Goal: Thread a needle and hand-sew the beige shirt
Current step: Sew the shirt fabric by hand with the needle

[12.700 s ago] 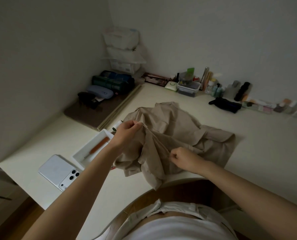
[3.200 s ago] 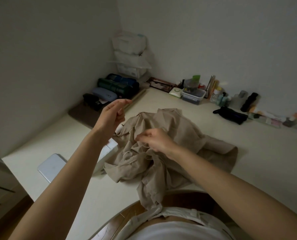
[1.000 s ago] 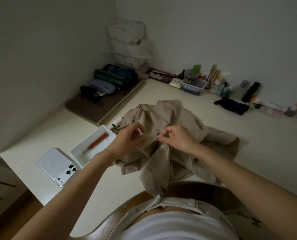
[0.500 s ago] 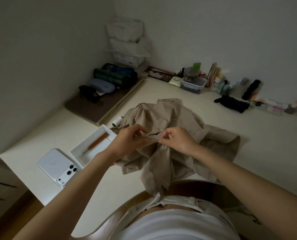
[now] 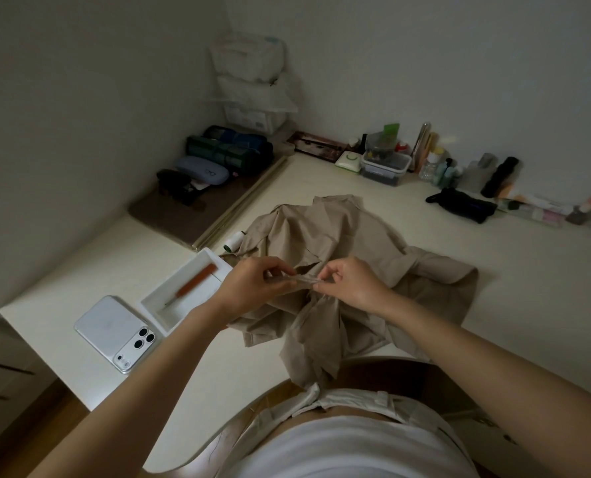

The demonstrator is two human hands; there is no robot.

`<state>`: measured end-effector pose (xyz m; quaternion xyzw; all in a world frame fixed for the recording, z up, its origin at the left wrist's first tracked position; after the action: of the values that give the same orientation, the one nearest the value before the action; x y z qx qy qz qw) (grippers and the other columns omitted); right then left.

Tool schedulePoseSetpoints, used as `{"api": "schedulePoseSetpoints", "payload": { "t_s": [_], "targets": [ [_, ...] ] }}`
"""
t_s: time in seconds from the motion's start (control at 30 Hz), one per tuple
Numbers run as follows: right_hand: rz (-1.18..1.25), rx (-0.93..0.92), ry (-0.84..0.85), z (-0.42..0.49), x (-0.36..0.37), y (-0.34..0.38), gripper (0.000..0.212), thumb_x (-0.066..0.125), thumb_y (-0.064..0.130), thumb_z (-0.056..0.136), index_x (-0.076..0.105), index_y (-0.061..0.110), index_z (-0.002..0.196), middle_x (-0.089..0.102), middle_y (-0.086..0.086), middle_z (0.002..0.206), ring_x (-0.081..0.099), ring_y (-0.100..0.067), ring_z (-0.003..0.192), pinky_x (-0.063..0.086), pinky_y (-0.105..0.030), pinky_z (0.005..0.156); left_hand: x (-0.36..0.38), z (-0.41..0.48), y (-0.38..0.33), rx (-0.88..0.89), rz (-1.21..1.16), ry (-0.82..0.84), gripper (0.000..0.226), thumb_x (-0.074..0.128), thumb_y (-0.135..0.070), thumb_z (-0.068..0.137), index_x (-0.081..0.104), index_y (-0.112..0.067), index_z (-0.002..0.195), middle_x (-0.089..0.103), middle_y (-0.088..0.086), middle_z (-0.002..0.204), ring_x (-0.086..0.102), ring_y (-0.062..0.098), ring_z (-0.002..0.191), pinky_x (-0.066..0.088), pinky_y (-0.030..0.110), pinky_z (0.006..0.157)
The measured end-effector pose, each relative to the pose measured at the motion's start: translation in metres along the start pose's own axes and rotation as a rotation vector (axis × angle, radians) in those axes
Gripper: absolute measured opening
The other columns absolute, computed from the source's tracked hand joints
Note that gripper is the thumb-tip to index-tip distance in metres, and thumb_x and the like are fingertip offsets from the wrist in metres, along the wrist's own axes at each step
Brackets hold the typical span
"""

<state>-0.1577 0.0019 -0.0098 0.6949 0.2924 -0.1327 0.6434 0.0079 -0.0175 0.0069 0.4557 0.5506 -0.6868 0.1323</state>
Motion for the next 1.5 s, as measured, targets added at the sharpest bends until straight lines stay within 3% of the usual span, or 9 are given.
{"api": "schedulePoseSetpoints", "payload": {
  "t_s": [0.27, 0.43, 0.5, 0.6, 0.7, 0.77, 0.93, 1.1, 1.5],
  "targets": [
    [0.003, -0.007, 0.018, -0.001, 0.002, 0.000, 0.007, 0.071, 0.016, 0.083, 0.067, 0.012, 0.079, 0.040, 0.007, 0.048, 0.035, -0.001, 0.035, 0.026, -0.009, 0.040, 0.000, -0.002, -0.003, 0.047, -0.046, -0.007, 0.003, 0.065, -0.022, 0.089, 0.066, -0.024, 0.089, 0.061, -0.018, 0.082, 0.058, 0.003, 0.075, 0.046, 0.016, 0.067],
    [-0.020, -0.006, 0.094, -0.001, 0.004, 0.004, 0.015, 0.061, 0.030, 0.091, 0.064, 0.016, 0.095, 0.051, 0.006, 0.059, 0.043, 0.001, 0.047, 0.032, -0.011, 0.050, -0.002, -0.003, -0.004, 0.057, -0.120, -0.005, 0.008, 0.064, -0.018, 0.090, 0.064, -0.025, 0.088, 0.066, -0.011, 0.084, 0.061, 0.006, 0.080, 0.050, 0.023, 0.071],
    [-0.029, 0.041, 0.113, 0.000, 0.003, 0.005, 0.030, 0.043, 0.037, 0.099, 0.058, 0.014, 0.112, 0.062, 0.003, 0.087, 0.057, 0.002, 0.075, 0.042, -0.015, 0.069, -0.002, -0.002, -0.002, 0.057, -0.135, 0.000, 0.006, 0.063, -0.017, 0.090, 0.065, -0.023, 0.090, 0.068, -0.009, 0.087, 0.063, 0.006, 0.082, 0.052, 0.024, 0.074],
    [-0.042, 0.039, 0.058, 0.003, -0.001, 0.011, 0.036, 0.028, 0.022, 0.104, 0.053, 0.011, 0.127, 0.055, -0.004, 0.130, 0.050, -0.014, 0.120, 0.036, -0.020, 0.098, -0.003, -0.002, -0.002, 0.052, -0.128, 0.018, 0.006, 0.061, -0.019, 0.091, 0.065, -0.024, 0.091, 0.069, -0.006, 0.090, 0.064, 0.008, 0.082, 0.053, 0.030, 0.077],
    [-0.027, -0.004, 0.047, 0.004, 0.000, 0.014, 0.034, 0.032, 0.012, 0.103, 0.056, 0.014, 0.127, 0.062, 0.004, 0.111, 0.055, -0.001, 0.098, 0.039, -0.004, 0.079, -0.004, -0.002, -0.005, 0.062, -0.125, 0.020, 0.008, 0.061, -0.020, 0.092, 0.064, -0.027, 0.090, 0.070, -0.002, 0.087, 0.065, 0.016, 0.079, 0.053, 0.036, 0.074],
    [-0.019, -0.013, 0.057, 0.004, 0.002, 0.013, 0.031, 0.036, 0.012, 0.102, 0.058, 0.016, 0.123, 0.062, 0.006, 0.094, 0.055, 0.001, 0.082, 0.040, -0.003, 0.064, -0.005, -0.002, -0.006, 0.067, -0.130, 0.007, 0.006, 0.061, -0.019, 0.092, 0.064, -0.024, 0.090, 0.070, -0.001, 0.086, 0.065, 0.015, 0.077, 0.053, 0.037, 0.073],
    [-0.021, -0.051, 0.018, 0.004, 0.001, 0.013, 0.017, 0.045, 0.010, 0.098, 0.060, 0.018, 0.095, 0.064, 0.001, 0.092, 0.059, -0.007, 0.085, 0.040, -0.001, 0.065, -0.008, -0.003, -0.004, 0.045, -0.152, -0.006, 0.005, 0.060, -0.020, 0.092, 0.065, -0.019, 0.092, 0.069, 0.000, 0.086, 0.065, 0.013, 0.078, 0.054, 0.036, 0.074],
    [0.010, -0.065, 0.022, 0.003, 0.000, 0.015, 0.017, 0.047, 0.009, 0.097, 0.060, 0.020, 0.092, 0.066, 0.001, 0.092, 0.060, -0.005, 0.086, 0.042, -0.003, 0.069, -0.008, -0.003, -0.005, 0.034, -0.170, -0.018, 0.006, 0.058, -0.019, 0.094, 0.064, -0.017, 0.093, 0.067, -0.005, 0.084, 0.063, 0.006, 0.078, 0.052, 0.025, 0.071],
    [0.078, -0.091, 0.061, 0.000, 0.002, 0.019, 0.017, 0.046, 0.007, 0.098, 0.059, 0.016, 0.092, 0.058, 0.012, 0.075, 0.054, 0.015, 0.064, 0.040, -0.003, 0.062, -0.007, -0.002, -0.005, 0.006, -0.209, 0.016, 0.010, 0.055, -0.021, 0.095, 0.063, -0.015, 0.094, 0.067, 0.009, 0.082, 0.060, 0.021, 0.071, 0.049, 0.031, 0.065]
  ]
}}
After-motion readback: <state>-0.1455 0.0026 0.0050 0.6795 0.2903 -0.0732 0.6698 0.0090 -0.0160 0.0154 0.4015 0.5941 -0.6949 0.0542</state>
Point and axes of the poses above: each hand's wrist, its own z-axis towards the middle knuckle, its own x-axis out of the palm, y = z × x, the point moved 6 cm from there along z, towards the middle knuckle
